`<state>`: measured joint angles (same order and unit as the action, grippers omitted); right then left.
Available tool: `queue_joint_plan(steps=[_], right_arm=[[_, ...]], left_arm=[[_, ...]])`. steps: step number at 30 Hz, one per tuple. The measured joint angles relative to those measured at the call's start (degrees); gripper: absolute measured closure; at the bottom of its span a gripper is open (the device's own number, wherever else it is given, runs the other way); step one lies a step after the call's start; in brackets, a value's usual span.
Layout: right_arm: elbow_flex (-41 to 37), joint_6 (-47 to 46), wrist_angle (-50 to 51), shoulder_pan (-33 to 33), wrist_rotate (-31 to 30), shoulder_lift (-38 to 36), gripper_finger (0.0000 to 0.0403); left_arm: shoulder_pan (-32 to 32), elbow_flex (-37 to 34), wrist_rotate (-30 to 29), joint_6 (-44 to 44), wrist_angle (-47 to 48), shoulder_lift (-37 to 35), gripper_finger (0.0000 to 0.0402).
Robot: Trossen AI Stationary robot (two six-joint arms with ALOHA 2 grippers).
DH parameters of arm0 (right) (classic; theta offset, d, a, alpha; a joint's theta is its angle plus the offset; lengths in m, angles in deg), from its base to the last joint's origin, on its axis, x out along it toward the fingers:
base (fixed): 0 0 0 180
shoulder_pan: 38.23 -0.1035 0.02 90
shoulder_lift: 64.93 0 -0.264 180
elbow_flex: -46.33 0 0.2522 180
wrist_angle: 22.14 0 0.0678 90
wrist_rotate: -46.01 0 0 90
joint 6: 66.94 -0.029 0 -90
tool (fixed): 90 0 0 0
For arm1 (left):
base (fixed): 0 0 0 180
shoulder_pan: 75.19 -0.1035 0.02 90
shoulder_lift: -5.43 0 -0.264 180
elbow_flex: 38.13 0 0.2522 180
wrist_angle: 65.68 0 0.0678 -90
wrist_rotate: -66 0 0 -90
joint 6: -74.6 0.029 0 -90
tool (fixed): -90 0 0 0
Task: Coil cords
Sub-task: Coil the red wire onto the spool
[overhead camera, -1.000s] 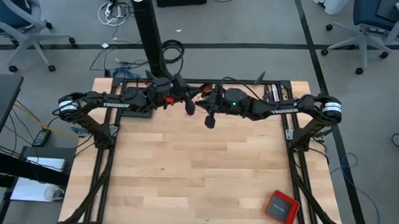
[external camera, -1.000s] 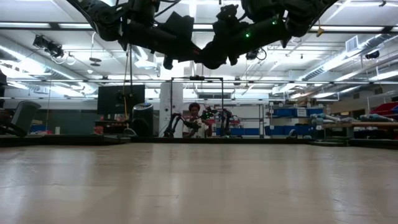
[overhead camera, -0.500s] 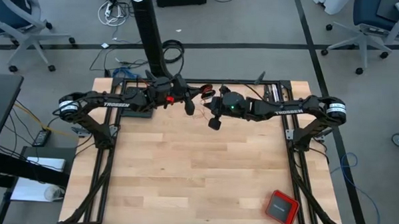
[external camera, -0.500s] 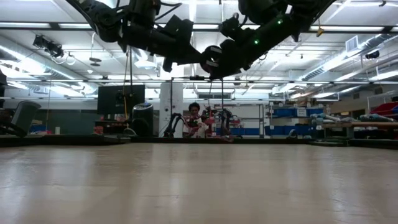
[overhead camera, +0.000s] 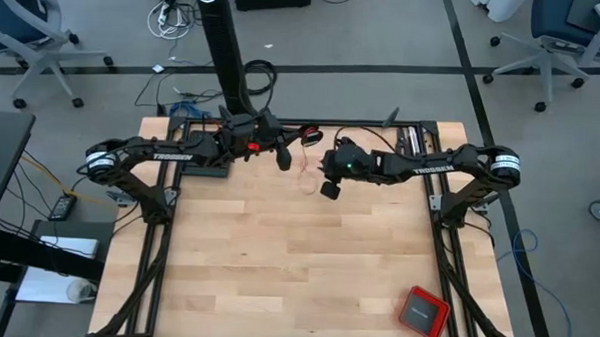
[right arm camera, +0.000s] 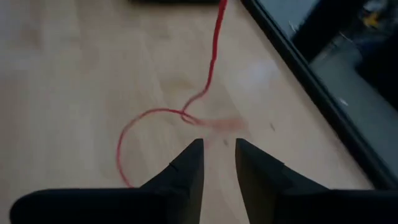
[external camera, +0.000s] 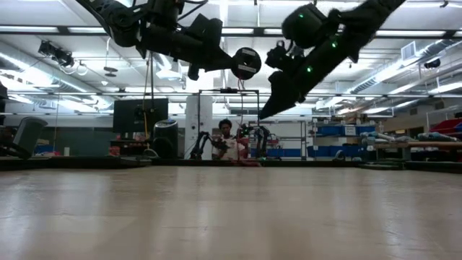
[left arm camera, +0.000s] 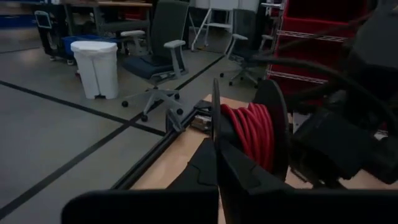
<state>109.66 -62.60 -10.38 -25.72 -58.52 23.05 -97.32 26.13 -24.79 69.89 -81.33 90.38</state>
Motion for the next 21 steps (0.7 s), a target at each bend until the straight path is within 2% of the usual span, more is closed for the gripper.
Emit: queue_joint_plan(steps=[4, 11, 21], right_arm=[[-6.6, -2.7, -17.2, 1.2, 6.1, 0.0, 0.0314], [-13.8, -5.2, -38.4, 2.3, 9.3, 0.0, 0.0314], [-12.1, -3.9, -40.5, 2.9, 10.7, 0.0, 0.0315]], left_arm=[[0.0, 0.0, 0.0, 0.0, 0.1, 0.0, 0.0401], [0.1, 0.0, 0.0, -0.1, -1.6, 0.0, 0.0401], [1.0, 0.0, 0.0, -0.3, -4.7, 0.0, 0.0401]])
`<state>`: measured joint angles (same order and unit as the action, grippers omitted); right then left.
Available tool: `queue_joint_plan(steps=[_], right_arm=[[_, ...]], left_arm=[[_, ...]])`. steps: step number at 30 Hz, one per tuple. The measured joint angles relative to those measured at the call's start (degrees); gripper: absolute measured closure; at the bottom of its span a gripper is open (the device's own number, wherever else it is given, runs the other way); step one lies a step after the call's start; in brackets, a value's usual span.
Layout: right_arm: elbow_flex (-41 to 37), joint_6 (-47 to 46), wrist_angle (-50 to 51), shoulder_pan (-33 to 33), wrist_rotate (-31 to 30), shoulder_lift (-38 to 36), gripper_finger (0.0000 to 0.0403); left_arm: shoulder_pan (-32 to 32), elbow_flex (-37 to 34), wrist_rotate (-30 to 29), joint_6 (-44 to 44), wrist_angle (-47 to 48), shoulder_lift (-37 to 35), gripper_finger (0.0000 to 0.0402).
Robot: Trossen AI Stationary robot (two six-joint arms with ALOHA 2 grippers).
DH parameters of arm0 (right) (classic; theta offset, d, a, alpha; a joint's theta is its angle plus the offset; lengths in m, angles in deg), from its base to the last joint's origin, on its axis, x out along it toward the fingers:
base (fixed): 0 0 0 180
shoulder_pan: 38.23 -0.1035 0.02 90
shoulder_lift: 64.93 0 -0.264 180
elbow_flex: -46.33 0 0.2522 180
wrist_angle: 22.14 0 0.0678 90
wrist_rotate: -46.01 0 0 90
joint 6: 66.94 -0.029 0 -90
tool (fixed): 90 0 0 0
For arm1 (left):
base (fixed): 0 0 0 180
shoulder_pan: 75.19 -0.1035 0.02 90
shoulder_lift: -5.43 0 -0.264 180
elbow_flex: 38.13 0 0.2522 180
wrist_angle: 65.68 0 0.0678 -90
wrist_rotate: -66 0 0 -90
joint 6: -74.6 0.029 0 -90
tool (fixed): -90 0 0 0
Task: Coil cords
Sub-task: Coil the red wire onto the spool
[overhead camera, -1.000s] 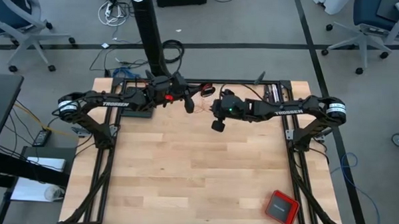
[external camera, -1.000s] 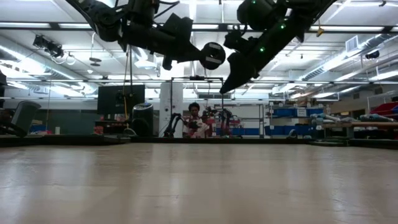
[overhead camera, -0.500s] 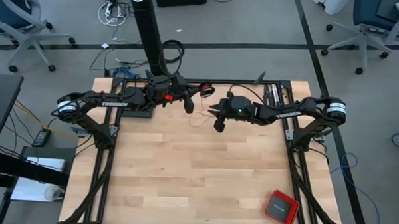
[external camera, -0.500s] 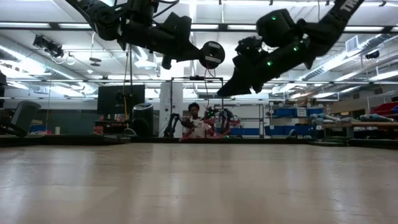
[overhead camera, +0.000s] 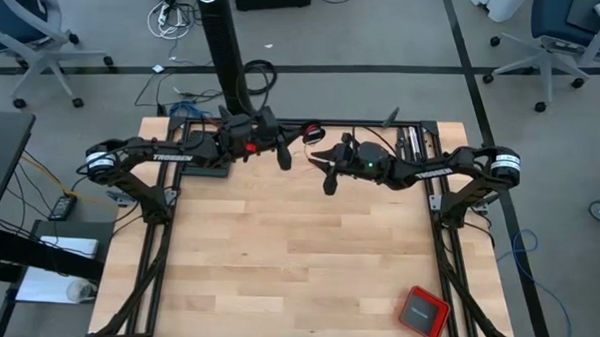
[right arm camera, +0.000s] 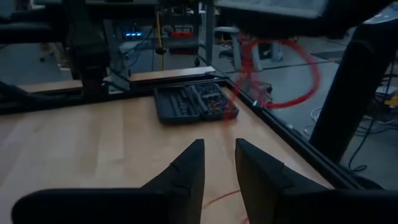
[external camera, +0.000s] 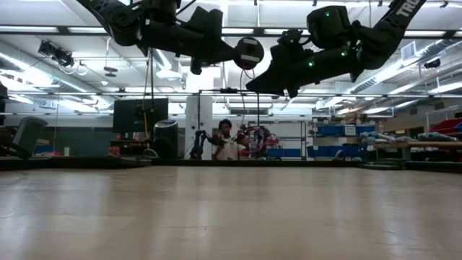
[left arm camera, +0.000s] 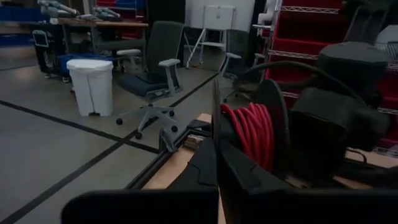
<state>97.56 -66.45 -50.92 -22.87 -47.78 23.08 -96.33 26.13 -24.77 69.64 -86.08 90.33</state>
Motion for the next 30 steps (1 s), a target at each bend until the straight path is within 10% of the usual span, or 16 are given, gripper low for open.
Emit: queue_joint_plan(steps=[30], right_arm=[[2.7, 1.6, -0.8, 1.0, 3.8, 5.3, 0.0314]], left_arm=[[1.4, 0.0, 0.0, -0.3, -3.5, 0.0, 0.0401]])
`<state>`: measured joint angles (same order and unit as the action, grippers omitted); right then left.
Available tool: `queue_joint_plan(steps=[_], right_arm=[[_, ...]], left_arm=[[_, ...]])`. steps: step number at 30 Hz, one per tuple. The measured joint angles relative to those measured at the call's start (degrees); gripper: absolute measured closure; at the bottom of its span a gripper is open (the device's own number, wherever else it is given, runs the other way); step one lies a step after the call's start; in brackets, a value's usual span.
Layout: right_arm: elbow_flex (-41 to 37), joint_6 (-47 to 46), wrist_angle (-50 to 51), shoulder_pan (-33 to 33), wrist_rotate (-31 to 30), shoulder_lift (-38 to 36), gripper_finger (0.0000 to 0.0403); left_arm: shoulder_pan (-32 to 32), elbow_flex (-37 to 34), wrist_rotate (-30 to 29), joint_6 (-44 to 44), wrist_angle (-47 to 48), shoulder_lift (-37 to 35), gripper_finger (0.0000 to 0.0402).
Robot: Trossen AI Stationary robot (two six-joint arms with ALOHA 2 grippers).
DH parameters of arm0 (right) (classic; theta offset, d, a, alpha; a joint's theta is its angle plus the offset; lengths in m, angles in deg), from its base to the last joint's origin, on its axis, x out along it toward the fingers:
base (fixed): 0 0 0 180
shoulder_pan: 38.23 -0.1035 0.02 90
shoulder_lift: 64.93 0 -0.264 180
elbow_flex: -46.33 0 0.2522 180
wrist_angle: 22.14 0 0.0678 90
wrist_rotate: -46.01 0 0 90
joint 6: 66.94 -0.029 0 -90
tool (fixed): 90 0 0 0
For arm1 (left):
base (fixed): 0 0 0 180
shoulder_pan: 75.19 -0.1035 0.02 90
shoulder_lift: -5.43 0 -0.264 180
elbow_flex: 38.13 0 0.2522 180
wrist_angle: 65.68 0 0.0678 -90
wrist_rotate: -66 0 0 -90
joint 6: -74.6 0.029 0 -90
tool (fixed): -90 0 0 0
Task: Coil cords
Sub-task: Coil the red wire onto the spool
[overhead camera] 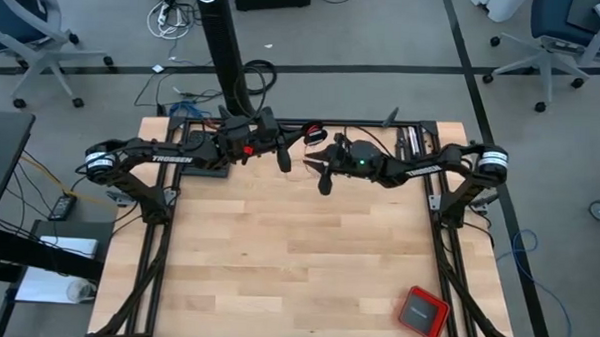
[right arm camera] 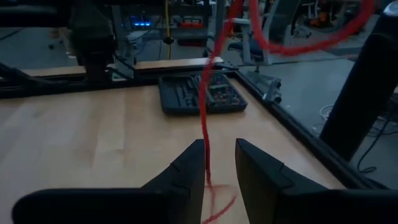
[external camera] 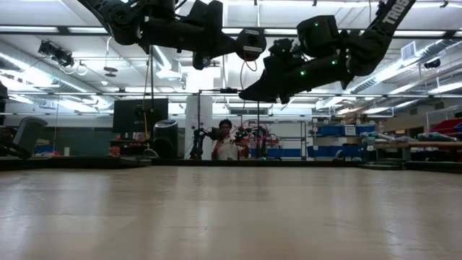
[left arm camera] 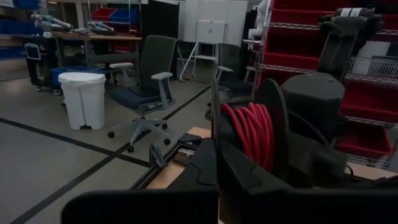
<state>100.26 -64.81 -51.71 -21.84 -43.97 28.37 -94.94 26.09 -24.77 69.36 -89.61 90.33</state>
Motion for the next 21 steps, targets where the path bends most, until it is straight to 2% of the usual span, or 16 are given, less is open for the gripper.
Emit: queue_joint_plan(steps=[7, 10, 14, 19, 21], right_arm=[[0.8, 2.0, -0.4, 0.1, -0.1, 0.7, 0.0316], [0.8, 2.1, -0.3, 0.3, -0.2, 1.0, 0.0336], [0.8, 2.7, 0.7, 0.3, -0.2, 1.2, 0.0391], [0.8, 2.7, 4.2, 0.7, -0.7, 0.7, 0.0398], [0.7, 3.0, 7.9, 1.5, -3.1, -0.6, 0.0399]], left_arm=[[0.0, 0.0, 0.0, 0.1, 0.9, 0.0, 0.0401], [0.0, 0.0, 0.0, 0.3, 1.0, 0.0, 0.0401], [0.0, 0.0, 0.0, 0.3, 1.3, 0.0, 0.0401], [-0.1, 0.0, 0.0, 0.4, 2.5, 0.0, 0.0401], [-0.3, 0.0, 0.0, 0.4, 3.4, 0.0, 0.0401]])
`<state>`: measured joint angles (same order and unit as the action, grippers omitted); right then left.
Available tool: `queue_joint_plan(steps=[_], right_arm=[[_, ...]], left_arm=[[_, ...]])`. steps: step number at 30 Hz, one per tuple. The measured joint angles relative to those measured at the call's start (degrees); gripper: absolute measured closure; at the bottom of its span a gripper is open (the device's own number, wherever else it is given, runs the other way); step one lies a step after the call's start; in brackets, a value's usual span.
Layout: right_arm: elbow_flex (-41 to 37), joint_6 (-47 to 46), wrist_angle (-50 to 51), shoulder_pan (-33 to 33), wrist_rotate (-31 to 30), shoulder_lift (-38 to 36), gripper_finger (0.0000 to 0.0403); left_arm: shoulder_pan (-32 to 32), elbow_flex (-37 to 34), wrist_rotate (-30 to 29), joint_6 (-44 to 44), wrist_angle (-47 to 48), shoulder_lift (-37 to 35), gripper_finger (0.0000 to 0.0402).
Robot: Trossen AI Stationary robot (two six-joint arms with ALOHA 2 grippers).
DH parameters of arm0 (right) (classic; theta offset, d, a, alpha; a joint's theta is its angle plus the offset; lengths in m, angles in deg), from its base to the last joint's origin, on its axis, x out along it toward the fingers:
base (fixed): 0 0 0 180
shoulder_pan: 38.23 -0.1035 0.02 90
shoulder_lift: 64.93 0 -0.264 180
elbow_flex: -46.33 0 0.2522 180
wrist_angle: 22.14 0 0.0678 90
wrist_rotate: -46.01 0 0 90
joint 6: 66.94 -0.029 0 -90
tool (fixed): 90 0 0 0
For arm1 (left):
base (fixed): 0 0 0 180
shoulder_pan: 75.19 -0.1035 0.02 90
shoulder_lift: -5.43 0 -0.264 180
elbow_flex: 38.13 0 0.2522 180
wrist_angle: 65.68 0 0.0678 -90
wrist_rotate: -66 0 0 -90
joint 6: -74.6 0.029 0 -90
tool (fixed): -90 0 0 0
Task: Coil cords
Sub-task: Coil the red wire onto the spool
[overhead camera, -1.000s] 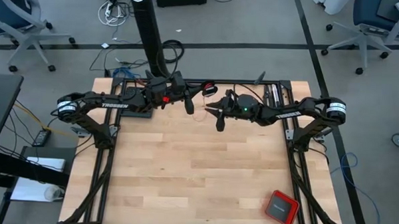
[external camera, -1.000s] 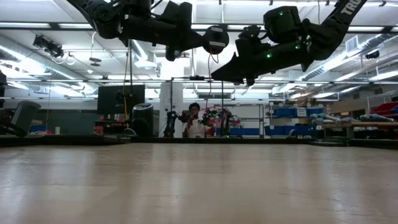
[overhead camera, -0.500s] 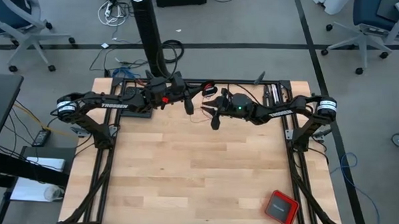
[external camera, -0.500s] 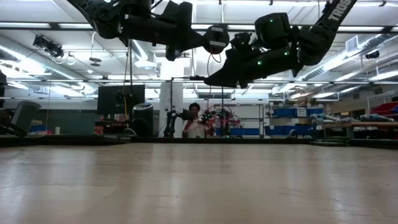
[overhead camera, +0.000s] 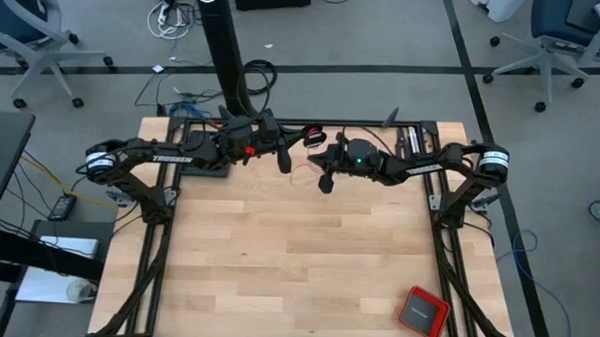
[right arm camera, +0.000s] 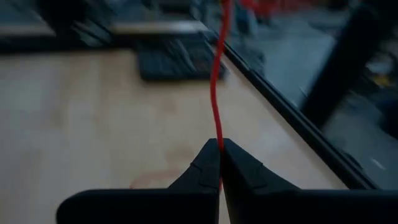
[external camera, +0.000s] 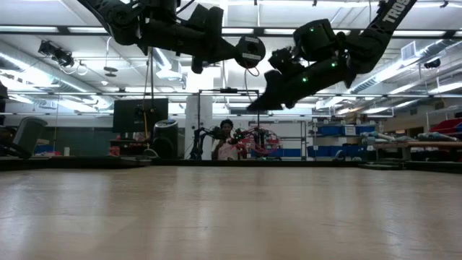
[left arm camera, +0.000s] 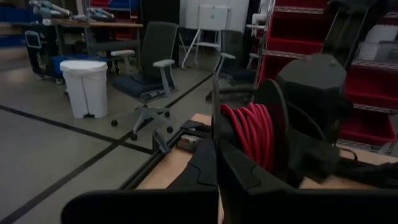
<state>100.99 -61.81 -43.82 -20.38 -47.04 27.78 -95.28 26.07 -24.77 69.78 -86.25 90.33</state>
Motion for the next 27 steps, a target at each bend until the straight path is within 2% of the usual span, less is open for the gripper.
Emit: queue_joint_plan(steps=[9, 15, 24, 27], right_arm=[[-0.1, 2.4, 23.2, 5.8, -9.2, -11.5, 0.0401], [-0.1, 2.6, 34.3, 8.8, -16.3, -20.4, 0.0402], [-0.1, 2.9, 35.2, 7.8, -17.2, -32.1, 0.0402], [-0.1, 2.9, 32.9, 6.4, -13.9, -34.1, 0.0402]], left_arm=[[-1.7, 0.0, 0.0, 2.2, 7.0, 0.0, 0.0401], [-3.4, 0.0, 0.0, 6.5, 13.7, -0.1, 0.0401], [-4.3, 0.1, 0.0, 12.4, 20.9, -0.1, 0.0401], [-4.3, 0.1, 0.0, 12.3, 20.9, -0.1, 0.0401]])
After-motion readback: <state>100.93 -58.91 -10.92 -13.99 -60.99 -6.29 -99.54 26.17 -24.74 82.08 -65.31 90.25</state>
